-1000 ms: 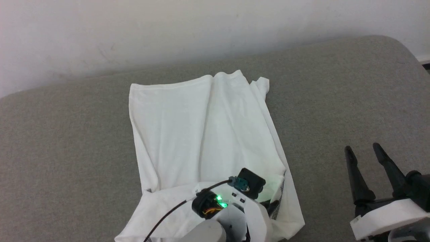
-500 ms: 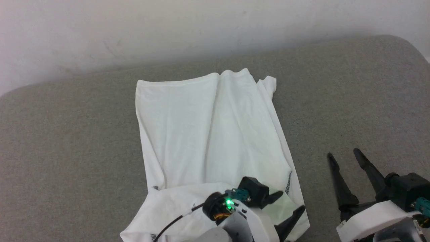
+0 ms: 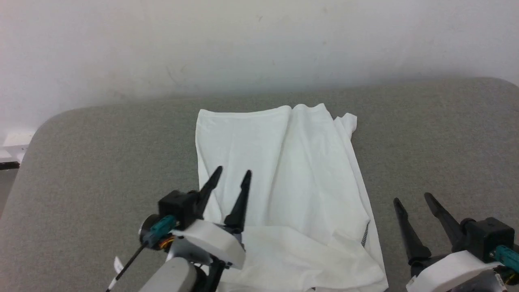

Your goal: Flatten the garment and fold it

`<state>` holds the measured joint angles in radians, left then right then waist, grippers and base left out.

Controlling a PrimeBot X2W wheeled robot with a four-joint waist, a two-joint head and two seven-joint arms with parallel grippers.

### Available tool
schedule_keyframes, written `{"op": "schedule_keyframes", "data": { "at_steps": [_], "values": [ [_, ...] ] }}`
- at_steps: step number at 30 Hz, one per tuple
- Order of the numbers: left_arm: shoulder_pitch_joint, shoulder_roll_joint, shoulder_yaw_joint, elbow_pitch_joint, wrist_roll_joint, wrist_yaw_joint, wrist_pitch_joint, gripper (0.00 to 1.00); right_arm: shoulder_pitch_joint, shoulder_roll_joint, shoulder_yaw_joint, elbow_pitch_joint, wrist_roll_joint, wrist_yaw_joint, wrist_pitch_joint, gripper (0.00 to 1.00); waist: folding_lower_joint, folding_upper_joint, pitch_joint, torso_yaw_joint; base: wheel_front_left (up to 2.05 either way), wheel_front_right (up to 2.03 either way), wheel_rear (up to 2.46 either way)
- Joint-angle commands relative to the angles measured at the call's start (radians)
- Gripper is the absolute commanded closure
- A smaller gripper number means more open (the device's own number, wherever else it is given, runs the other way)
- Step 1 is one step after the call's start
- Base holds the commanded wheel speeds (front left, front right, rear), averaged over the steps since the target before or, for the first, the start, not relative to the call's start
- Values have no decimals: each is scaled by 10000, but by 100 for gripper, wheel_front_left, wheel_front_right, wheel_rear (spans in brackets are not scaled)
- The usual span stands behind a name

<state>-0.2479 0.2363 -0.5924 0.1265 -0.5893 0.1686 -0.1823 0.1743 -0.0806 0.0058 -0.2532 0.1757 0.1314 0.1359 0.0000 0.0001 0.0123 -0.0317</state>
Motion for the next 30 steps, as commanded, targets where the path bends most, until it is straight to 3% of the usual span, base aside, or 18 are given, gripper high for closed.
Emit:
{"op": "schedule_keyframes", "data": {
  "at_steps": [1, 9, 16, 23, 30],
  "values": [
    [301, 163, 314, 57, 21, 206, -284, 0, 99, -24, 0, 61, 22, -7, -78, 0, 0, -1, -93, 126, 0, 0, 0],
    [1265, 911, 2195, -189, 211, 931, -774, 0, 64, -17, -167, 312, 146, -7, -167, 0, 0, -1, -22, 339, 0, 0, 0],
    [2418, 1366, 3530, -1228, 932, 1099, -792, 0, -522, 35, -476, 1372, 637, -7, -241, 0, 0, -1, 233, 593, 0, 0, 0],
    [3039, 1217, 4065, -2096, 1232, 1008, -793, 0, -2578, -281, -1023, 3906, 914, -7, -346, 0, 0, -1, 912, 1014, 0, 0, 0],
    [2596, 488, 4226, -2417, 1262, 627, -794, 0, -5809, -942, -1446, 7006, 1624, -7, 118, 0, 0, -1, 2108, 1519, 0, 0, 0]
  ]
}}
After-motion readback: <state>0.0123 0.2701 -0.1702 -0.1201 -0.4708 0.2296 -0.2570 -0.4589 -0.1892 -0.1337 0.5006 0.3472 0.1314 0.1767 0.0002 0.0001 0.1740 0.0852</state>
